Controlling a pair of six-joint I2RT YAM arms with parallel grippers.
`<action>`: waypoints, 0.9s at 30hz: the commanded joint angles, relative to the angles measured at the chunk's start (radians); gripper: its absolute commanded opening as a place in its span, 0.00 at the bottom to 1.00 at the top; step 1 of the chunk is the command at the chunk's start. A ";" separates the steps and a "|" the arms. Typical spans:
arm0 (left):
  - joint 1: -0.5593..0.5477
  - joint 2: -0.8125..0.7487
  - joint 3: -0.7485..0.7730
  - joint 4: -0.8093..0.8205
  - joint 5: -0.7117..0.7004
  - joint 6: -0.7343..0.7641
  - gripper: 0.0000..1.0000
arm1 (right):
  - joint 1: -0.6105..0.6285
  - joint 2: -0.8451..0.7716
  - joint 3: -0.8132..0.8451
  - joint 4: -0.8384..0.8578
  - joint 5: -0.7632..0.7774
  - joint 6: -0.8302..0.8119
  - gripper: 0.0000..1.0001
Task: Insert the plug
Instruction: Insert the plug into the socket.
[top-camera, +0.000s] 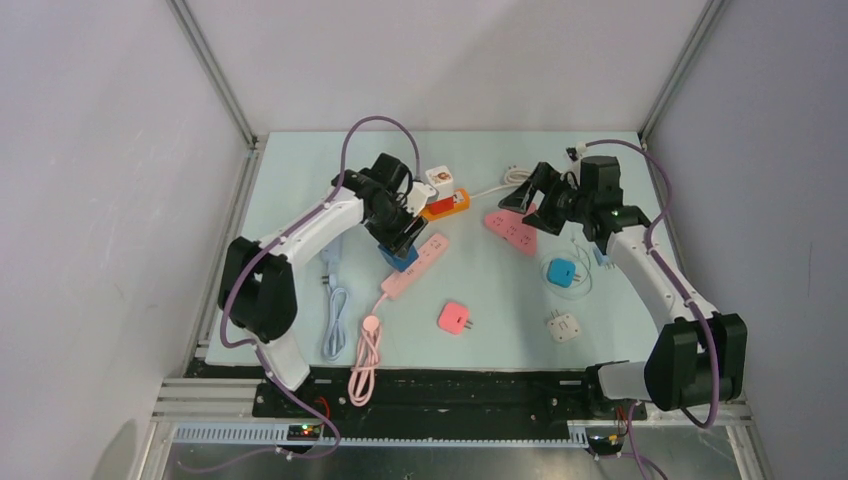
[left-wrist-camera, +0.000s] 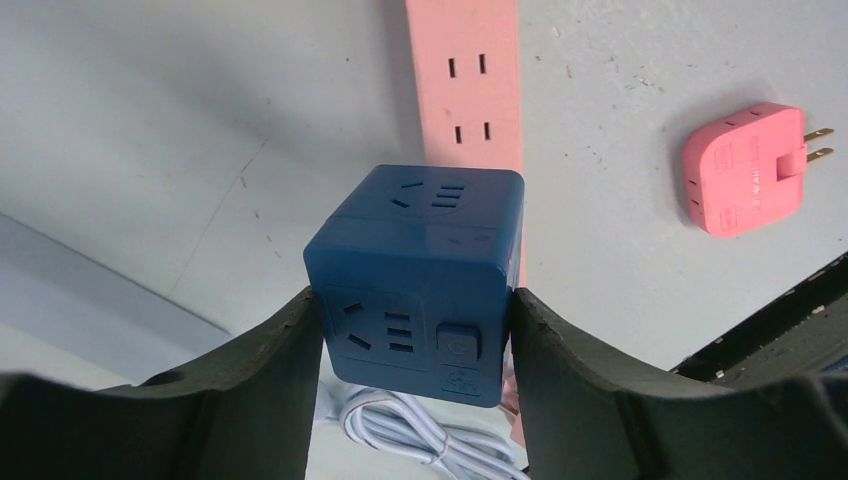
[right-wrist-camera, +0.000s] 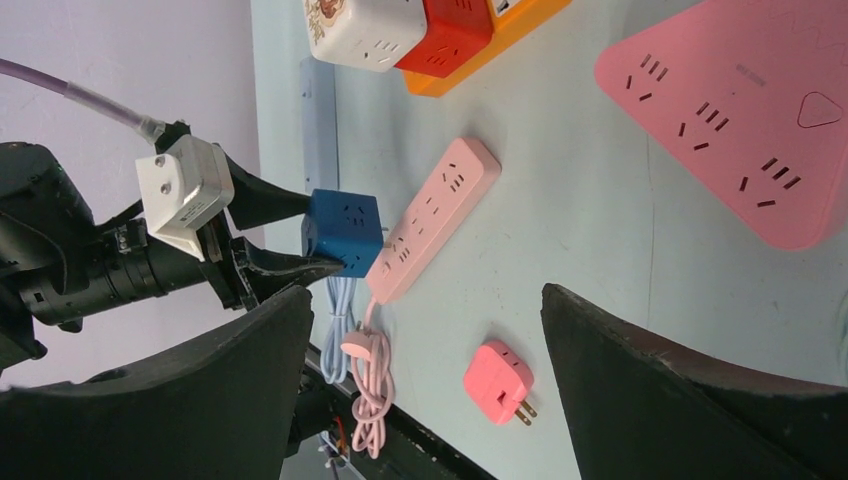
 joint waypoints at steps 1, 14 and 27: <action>-0.011 0.000 0.052 -0.016 -0.041 -0.022 0.00 | -0.005 0.018 0.037 0.021 -0.035 -0.008 0.88; -0.040 0.036 0.054 -0.021 0.000 -0.034 0.00 | -0.007 0.052 0.037 0.033 -0.052 0.001 0.86; -0.052 0.058 0.046 -0.020 -0.059 -0.062 0.00 | -0.008 0.074 0.037 0.046 -0.064 0.007 0.86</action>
